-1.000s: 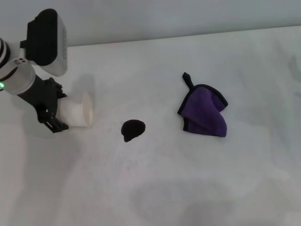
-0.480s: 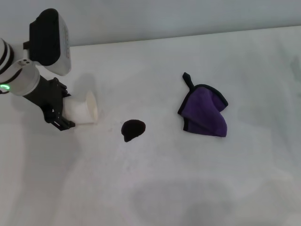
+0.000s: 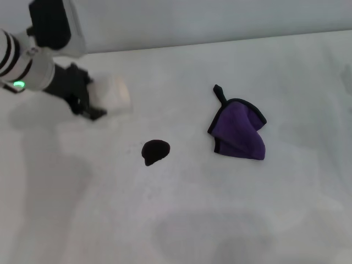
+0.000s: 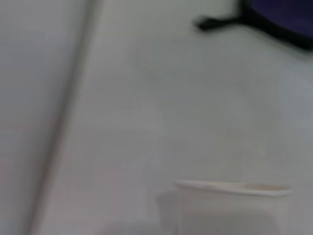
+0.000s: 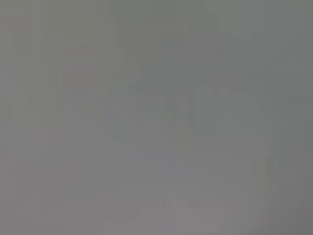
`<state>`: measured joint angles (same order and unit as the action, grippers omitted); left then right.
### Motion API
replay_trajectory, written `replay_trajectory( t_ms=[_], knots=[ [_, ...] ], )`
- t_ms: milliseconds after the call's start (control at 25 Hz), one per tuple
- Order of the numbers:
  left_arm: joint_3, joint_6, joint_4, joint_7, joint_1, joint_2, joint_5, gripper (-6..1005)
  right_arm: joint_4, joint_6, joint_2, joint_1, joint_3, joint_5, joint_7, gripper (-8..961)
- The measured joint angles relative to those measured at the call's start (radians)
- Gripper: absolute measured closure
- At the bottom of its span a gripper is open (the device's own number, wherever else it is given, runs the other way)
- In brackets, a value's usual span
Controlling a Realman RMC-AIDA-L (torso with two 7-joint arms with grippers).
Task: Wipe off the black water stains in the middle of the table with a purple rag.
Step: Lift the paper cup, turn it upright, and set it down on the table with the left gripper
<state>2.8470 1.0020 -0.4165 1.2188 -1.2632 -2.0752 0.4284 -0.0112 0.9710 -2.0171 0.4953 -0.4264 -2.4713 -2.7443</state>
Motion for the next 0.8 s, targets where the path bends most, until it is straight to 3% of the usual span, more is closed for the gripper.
replay_trajectory(
  t_ms=[320,520,800],
  knots=[
    [-0.001,-0.135,0.084,-0.291,0.147,-0.002,-0.551,225,0.010,0.002,0.000,0.000,0.000,0.000,0.000,131],
    [-0.001,-0.116,0.241,-0.711,0.345,-0.002,-1.095,227,0.022,0.000,0.001,-0.001,0.000,0.000,0.000,131],
    [-0.003,-0.038,0.460,-1.045,0.534,-0.005,-1.535,228,0.044,-0.002,0.003,0.010,-0.001,0.001,0.000,132]
  ],
)
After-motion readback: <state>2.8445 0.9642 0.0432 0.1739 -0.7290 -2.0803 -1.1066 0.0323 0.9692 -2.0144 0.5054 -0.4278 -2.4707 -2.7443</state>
